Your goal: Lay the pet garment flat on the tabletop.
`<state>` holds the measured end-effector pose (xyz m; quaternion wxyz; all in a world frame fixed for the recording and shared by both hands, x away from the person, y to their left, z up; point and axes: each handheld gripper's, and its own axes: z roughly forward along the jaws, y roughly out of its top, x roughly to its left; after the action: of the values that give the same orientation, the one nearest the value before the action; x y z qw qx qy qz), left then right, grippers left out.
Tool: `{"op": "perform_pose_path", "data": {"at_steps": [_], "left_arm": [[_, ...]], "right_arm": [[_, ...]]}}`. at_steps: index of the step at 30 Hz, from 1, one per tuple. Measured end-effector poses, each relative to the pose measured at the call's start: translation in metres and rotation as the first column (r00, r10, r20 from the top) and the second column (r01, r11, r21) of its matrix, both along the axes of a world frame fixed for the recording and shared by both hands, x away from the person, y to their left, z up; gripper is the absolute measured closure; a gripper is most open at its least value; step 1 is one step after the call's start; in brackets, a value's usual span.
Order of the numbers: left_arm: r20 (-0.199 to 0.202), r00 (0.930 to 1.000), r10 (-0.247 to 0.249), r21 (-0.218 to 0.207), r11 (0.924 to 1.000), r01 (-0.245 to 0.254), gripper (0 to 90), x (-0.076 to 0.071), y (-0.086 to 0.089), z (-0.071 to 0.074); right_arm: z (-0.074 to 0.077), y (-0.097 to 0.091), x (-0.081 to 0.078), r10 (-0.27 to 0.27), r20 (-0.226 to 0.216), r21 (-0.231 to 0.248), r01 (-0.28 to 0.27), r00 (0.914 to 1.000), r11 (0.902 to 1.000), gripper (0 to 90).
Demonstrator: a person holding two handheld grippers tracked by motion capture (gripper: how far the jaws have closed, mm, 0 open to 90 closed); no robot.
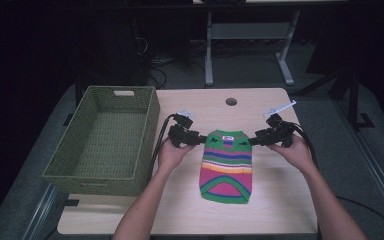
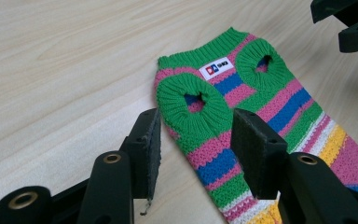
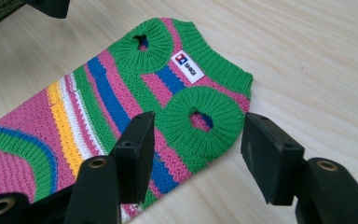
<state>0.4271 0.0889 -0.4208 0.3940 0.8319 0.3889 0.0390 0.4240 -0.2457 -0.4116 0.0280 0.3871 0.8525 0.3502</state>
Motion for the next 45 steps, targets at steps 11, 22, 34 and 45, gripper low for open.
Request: {"op": "perform_pose_path", "data": {"at_steps": [11, 22, 34, 45], "left_arm": [[0.003, 0.9999, -0.011, 0.011, 0.9999, 0.011, 48.5, -0.011, 0.003, -0.002], [0.008, 0.9996, -0.029, 0.026, 0.9993, 0.029, 44.9, -0.025, 0.002, -0.003], [0.013, 0.9989, -0.045, 0.034, 0.9984, 0.045, 40.4, -0.044, 0.007, -0.003], [0.023, 0.9981, -0.058, 0.030, 0.9979, 0.057, 36.8, -0.059, 0.013, -0.003]], "right_arm": [[0.000, -0.004, -0.011, 0.010, -0.004, 0.009, -0.010, 0.9999, 0.9999, 40.8], [-0.003, -0.013, -0.028, 0.013, -0.002, 0.010, -0.013, 0.9999, 0.9999, 39.0], [-0.009, -0.025, -0.047, 0.006, -0.010, 0.012, -0.006, 0.9999, 0.9999, 36.8], [-0.015, -0.038, -0.066, -0.008, -0.011, 0.025, 0.008, 0.9999, 0.9997, 35.4]]}}
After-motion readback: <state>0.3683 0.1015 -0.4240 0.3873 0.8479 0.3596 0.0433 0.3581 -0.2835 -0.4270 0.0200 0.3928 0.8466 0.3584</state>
